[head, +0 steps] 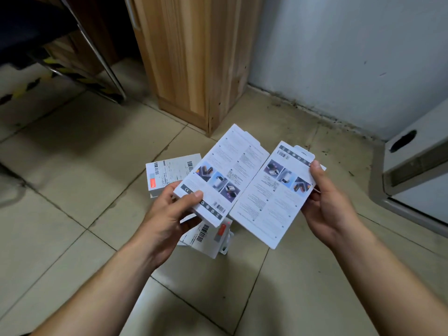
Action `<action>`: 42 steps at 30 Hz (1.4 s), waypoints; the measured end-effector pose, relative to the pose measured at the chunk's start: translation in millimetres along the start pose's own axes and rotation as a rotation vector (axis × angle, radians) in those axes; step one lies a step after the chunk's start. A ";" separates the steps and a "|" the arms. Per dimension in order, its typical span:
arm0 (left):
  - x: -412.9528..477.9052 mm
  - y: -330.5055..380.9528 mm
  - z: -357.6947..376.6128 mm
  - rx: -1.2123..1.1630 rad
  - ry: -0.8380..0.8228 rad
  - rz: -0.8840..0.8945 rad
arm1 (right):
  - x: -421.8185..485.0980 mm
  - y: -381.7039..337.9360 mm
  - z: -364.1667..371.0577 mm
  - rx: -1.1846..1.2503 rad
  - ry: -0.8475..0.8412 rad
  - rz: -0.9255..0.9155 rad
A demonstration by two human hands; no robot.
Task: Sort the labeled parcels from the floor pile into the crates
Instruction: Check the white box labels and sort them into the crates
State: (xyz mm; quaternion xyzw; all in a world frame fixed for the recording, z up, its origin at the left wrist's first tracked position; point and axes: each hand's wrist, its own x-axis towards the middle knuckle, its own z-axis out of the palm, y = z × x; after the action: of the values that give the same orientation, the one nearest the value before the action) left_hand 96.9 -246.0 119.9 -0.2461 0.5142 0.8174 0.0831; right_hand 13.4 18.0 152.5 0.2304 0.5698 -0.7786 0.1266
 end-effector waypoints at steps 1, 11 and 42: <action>-0.4 0.3 0.8 0.004 0.008 0.030 | -0.3 0.2 0.8 0.022 -0.003 0.015; -15.7 -2.3 15.0 0.504 0.039 0.605 | -0.1 26.8 3.7 0.293 -0.031 0.280; -35.1 22.3 24.1 0.016 -0.552 0.008 | -25.9 32.6 16.9 0.386 -0.353 0.131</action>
State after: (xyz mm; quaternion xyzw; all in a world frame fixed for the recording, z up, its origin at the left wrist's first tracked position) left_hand 110.9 -230.9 163.3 -0.0112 0.4794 0.8498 0.2190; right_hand 47.1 -10.1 142.6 0.1472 0.3639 -0.8910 0.2281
